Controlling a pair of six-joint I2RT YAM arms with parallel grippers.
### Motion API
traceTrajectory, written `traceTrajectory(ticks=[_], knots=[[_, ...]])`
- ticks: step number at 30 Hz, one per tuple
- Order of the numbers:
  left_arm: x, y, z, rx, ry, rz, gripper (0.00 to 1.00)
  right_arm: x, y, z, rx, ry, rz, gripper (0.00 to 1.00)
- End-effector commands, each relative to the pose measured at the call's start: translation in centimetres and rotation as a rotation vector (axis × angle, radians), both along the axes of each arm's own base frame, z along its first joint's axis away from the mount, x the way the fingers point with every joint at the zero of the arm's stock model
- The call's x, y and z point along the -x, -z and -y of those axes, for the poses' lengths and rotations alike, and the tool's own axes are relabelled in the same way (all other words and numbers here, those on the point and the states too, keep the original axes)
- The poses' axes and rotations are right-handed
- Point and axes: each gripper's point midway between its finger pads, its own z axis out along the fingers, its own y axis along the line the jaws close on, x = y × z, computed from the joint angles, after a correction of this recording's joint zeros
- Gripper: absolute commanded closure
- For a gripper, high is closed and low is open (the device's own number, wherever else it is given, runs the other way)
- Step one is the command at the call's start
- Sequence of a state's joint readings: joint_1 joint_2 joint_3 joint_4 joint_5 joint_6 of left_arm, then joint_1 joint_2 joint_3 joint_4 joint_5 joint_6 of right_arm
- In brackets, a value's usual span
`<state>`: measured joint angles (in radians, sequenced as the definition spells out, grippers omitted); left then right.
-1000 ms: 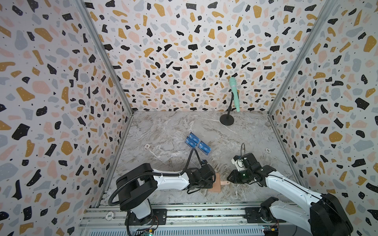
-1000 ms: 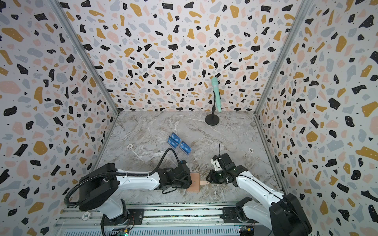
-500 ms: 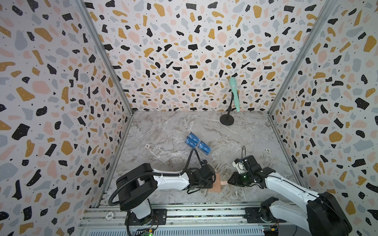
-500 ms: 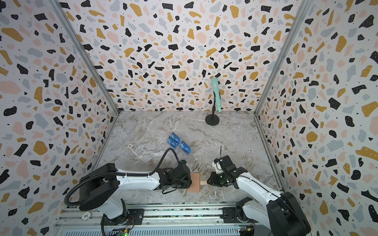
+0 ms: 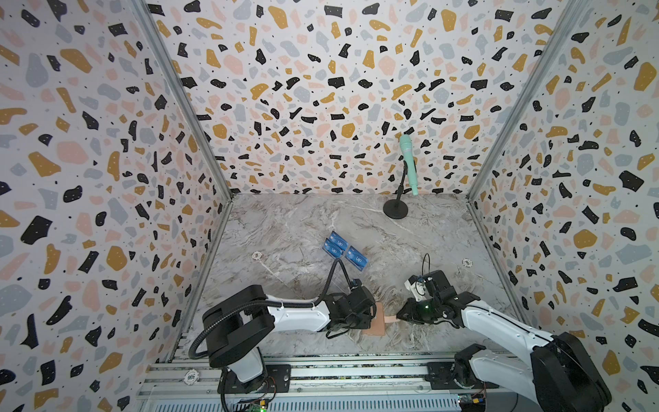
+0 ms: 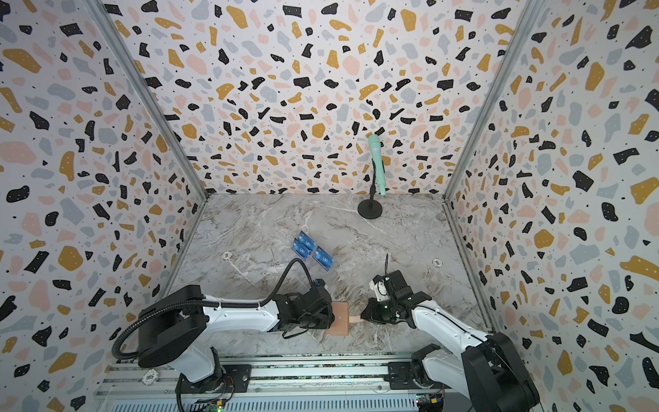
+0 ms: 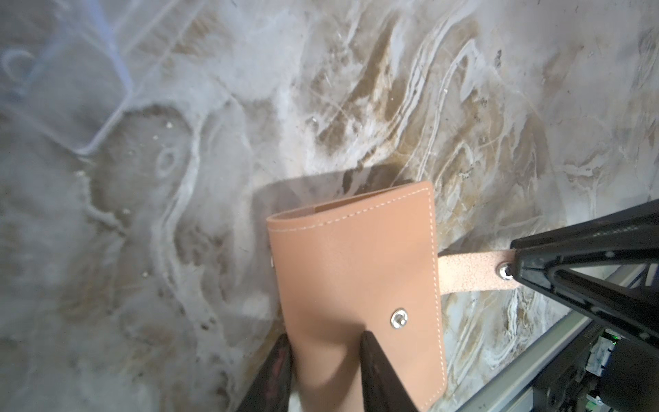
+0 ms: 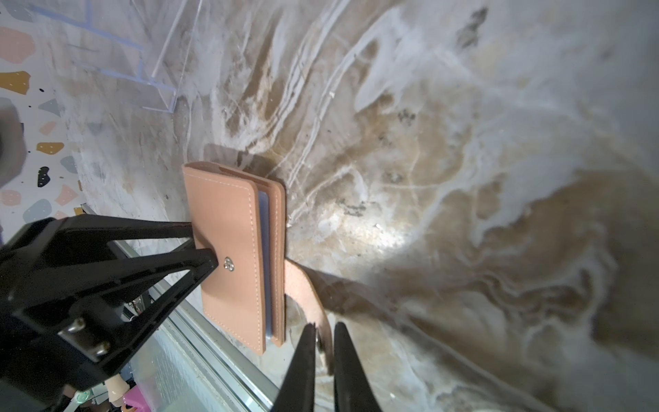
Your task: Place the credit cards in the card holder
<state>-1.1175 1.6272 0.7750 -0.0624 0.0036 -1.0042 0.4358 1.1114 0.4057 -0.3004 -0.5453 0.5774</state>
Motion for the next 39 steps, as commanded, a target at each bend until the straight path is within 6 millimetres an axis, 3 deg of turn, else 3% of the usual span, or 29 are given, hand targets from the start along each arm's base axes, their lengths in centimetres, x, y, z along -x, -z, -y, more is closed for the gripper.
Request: traceTrajectory(ticks=[1,9,19,39], knots=[[1.3,2.5,-1.7,-0.097,0.034,-0.045,0.66,0.3,-0.1,-0.2,-0.023,-0.016,-0.004,0.87],[1.3,2.5,-1.5,-0.099,0.037,-0.046,0.66,0.3,-0.5,-0.4,-0.041,-0.02,0.0,0.89],[1.3,2.6,-1.4,-0.105,0.045,-0.05,0.66,0.0,-1.2,-0.3,-0.044,-0.016,0.029,0.82],[1.4,2.8,-1.5,-0.109,0.046,-0.055,0.66,0.2,-1.4,-0.7,-0.071,-0.034,0.026,1.0]])
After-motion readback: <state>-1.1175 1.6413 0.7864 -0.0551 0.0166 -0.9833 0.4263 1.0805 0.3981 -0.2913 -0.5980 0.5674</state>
